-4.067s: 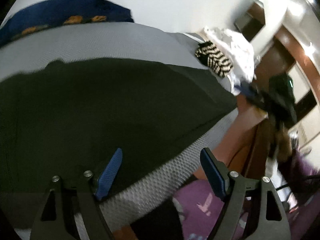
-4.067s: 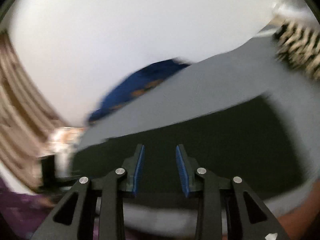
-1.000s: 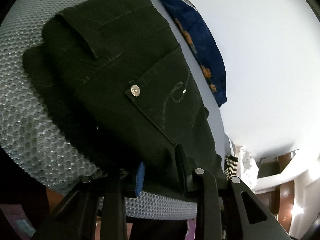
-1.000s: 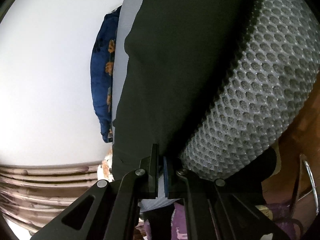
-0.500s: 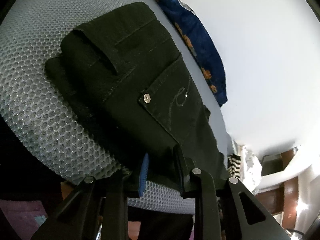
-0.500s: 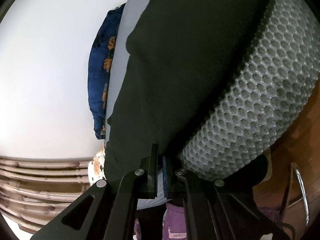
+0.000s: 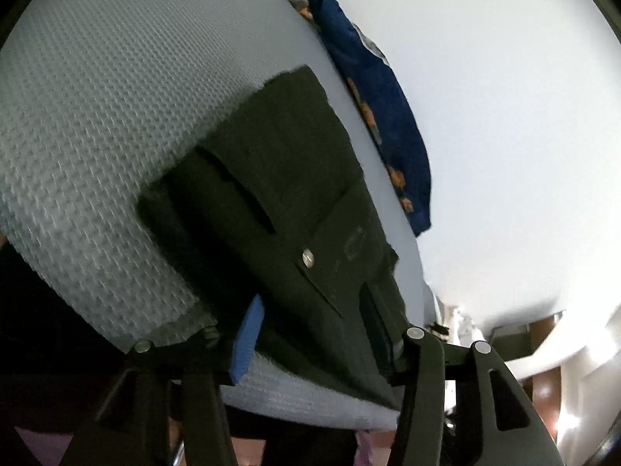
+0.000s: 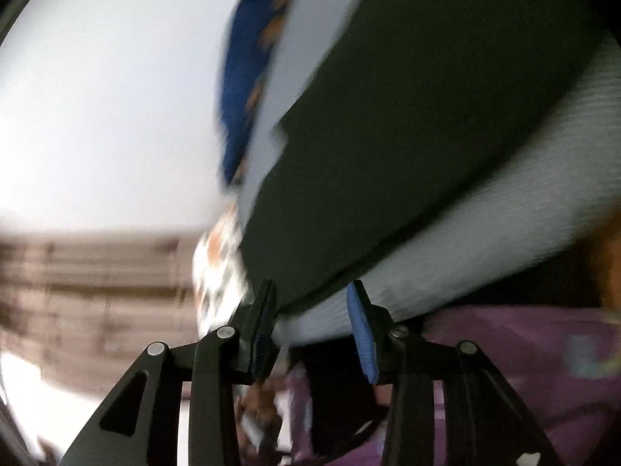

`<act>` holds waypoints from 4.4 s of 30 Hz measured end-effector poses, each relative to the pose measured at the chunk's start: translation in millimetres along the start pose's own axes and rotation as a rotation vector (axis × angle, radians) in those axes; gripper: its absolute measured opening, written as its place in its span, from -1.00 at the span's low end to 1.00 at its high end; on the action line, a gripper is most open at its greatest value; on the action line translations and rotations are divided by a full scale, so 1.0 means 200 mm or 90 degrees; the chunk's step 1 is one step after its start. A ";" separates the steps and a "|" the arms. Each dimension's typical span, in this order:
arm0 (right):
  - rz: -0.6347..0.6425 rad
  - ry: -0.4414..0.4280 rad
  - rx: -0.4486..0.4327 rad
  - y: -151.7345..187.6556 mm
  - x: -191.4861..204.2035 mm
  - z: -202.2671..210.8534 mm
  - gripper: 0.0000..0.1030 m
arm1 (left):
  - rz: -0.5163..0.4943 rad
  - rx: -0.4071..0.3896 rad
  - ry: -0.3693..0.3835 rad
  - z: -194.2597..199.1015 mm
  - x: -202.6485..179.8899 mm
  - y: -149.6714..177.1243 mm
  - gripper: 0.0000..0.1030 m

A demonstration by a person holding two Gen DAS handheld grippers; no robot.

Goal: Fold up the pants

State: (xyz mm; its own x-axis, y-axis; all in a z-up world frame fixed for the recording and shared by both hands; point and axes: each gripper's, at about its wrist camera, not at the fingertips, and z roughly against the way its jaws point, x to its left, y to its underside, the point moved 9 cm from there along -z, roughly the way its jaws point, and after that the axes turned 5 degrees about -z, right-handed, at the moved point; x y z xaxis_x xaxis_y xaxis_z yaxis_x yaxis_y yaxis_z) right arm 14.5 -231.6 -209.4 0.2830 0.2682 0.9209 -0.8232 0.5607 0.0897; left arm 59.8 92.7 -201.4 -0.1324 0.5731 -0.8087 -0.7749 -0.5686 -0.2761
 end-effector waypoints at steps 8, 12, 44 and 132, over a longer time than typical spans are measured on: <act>0.006 -0.050 0.155 0.10 0.19 -0.54 -0.23 | -0.022 0.009 0.013 -0.04 -0.02 -0.02 0.01; -0.038 -0.043 0.182 0.15 0.15 -0.68 -0.15 | -0.010 0.012 0.006 -0.03 0.01 -0.02 -0.23; -0.046 0.015 0.122 0.17 0.15 -0.84 -0.86 | 0.048 -0.011 0.001 0.19 0.15 -0.05 -0.31; 0.690 0.229 0.252 -0.78 0.42 -0.75 -0.90 | -0.330 -0.186 -0.156 -0.13 -0.11 -0.40 0.02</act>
State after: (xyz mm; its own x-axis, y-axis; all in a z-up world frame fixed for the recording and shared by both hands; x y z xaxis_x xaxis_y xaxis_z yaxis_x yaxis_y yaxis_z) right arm 241.0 -179.0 -203.1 -0.5782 0.6886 0.4375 -0.7940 -0.3516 -0.4959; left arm 141.6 109.8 -175.2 0.0504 0.9154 -0.3994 -0.5809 -0.2985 -0.7573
